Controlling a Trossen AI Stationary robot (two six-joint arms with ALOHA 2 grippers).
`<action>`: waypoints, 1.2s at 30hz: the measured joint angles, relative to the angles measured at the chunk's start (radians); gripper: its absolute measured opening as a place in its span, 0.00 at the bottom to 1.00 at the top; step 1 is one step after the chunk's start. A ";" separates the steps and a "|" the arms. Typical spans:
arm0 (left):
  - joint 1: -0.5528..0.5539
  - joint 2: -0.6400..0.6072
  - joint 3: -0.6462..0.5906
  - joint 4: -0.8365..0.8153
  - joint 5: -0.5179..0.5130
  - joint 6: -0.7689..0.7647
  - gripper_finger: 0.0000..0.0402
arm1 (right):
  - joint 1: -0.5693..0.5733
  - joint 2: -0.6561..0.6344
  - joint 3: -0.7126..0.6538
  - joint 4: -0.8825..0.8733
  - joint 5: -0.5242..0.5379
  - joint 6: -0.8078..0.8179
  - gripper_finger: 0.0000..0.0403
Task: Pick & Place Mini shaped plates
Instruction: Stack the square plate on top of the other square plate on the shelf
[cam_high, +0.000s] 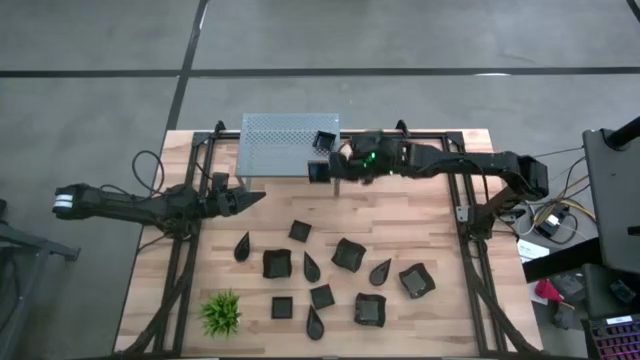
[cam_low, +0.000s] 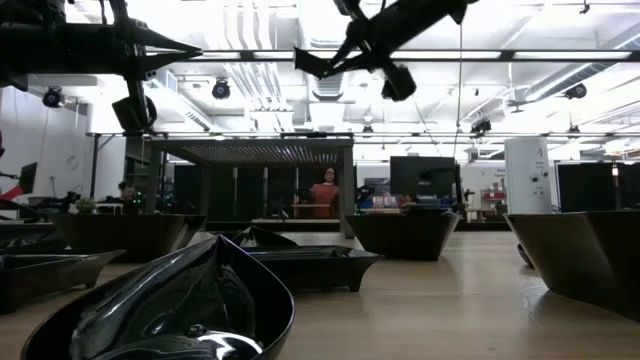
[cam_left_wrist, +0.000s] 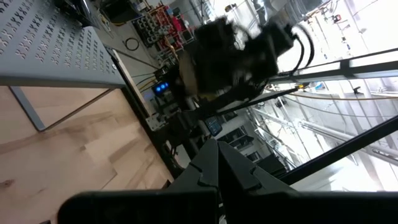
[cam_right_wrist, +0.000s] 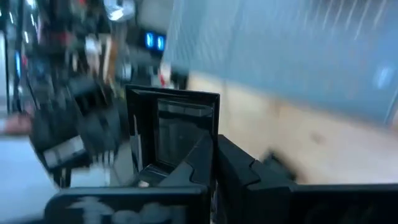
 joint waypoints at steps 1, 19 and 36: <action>0.000 0.000 0.000 0.000 0.000 0.000 0.00 | -0.014 0.011 0.023 0.000 0.016 -0.001 0.02; 0.000 0.000 0.000 0.000 -0.001 0.006 0.00 | -0.209 0.138 0.116 -0.169 0.033 0.059 0.02; 0.000 0.000 0.000 0.000 -0.007 0.039 0.00 | -0.247 0.162 0.117 -0.102 0.046 0.151 0.02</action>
